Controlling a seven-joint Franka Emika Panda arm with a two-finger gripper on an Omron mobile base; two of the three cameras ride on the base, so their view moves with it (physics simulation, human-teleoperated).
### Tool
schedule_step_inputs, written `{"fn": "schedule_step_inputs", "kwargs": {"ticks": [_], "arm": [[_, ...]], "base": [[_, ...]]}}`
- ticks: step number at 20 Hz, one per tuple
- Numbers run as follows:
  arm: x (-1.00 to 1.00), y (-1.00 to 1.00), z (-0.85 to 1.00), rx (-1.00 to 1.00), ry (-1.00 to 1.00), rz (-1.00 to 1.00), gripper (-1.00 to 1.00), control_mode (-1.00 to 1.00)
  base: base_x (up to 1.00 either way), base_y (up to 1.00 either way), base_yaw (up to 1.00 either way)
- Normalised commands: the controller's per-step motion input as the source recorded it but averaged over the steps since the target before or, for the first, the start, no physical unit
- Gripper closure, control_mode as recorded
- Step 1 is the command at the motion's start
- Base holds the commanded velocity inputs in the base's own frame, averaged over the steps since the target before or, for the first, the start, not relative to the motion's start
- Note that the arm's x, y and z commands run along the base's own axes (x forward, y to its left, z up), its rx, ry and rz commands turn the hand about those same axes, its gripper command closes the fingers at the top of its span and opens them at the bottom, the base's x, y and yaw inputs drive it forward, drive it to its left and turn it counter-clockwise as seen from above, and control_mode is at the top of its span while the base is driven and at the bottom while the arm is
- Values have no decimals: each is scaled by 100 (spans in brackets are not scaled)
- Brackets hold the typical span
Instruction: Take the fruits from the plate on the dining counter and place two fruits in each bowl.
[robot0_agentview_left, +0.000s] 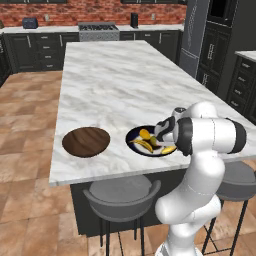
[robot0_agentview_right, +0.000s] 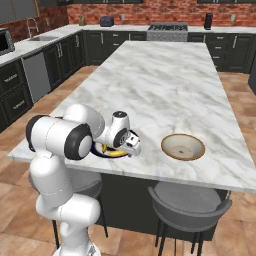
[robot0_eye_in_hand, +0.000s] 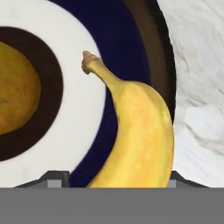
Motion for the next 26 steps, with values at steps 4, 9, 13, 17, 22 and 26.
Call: {"fn": "schedule_step_inputs", "kwargs": {"ticks": [4,9,13,17,22,26], "arm": [[-3,-31,15,0,0,0,100,-100],[-24,-72,33,1,0,0,100,-100],[-8,-72,37,3,0,0,100,-100],[-5,-39,65,4,2,1,100,-100],[0,-70,14,1,4,0,100,-100],[1,-56,0,0,4,1,100,-100]], "base": [[0,0,0],[0,0,0],[0,0,0],[0,0,0],[0,0,0],[0,0,0]]}}
